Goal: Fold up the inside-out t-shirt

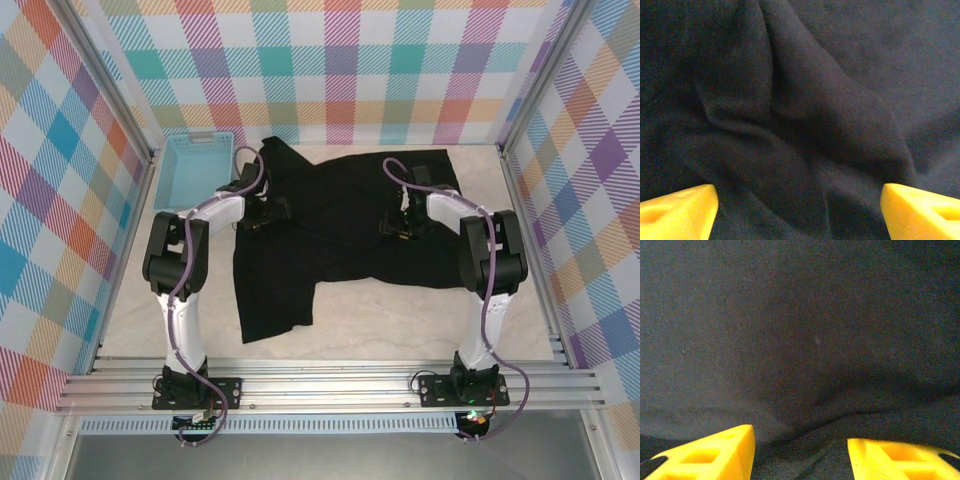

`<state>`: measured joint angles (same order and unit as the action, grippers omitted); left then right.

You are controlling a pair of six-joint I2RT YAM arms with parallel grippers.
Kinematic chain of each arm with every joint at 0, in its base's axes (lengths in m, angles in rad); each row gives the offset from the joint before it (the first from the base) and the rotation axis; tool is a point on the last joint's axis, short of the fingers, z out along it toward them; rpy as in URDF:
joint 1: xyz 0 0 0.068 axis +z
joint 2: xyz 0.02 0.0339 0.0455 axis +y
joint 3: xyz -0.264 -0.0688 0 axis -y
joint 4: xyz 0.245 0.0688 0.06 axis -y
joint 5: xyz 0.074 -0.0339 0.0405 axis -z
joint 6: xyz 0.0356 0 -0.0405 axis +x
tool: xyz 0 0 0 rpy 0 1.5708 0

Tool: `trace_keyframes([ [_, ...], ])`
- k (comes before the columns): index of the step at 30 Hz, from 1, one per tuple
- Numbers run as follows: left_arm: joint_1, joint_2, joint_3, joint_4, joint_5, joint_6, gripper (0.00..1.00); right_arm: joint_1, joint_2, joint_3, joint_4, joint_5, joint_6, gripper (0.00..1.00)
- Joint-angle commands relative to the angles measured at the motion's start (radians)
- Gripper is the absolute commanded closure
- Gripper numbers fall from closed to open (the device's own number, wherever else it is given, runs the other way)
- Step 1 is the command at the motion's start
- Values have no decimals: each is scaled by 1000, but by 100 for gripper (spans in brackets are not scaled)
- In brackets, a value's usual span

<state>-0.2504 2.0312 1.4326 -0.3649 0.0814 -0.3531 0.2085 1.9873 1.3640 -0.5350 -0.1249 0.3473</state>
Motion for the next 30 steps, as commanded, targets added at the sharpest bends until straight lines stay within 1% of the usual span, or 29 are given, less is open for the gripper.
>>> trace_keyframes([
  [1, -5, -218, -121, 33, 50, -47, 15, -5, -143, -67, -62, -18, -30, 48],
  [4, -23, -392, -293, 63, 44, -83, 15, -4, -230, -142, -77, -11, -30, 47],
  [7, -34, -563, -478, 3, -14, -112, 15, 1, -289, -208, -58, -50, -11, 47],
  [9, -38, -680, -591, -72, -49, -136, 17, 11, -309, -233, -36, -76, 6, 47],
  [12, -58, -828, -717, -213, -53, -183, 22, 30, -319, -234, -28, -90, 11, 47],
  [16, -146, -971, -814, -375, -52, -298, 30, 42, -329, -223, -25, -88, -3, 46],
  [19, -216, -1026, -837, -461, -59, -381, 35, 42, -331, -232, -5, -98, -3, 46],
  [21, -258, -1036, -842, -502, -72, -417, 38, 43, -331, -241, 12, -107, -1, 46],
  [26, -330, -968, -843, -525, -78, -458, 43, 43, -331, -247, 26, -114, -10, 46],
  [30, -346, -915, -855, -496, -70, -461, 47, 43, -339, -244, 17, -101, -26, 46],
])
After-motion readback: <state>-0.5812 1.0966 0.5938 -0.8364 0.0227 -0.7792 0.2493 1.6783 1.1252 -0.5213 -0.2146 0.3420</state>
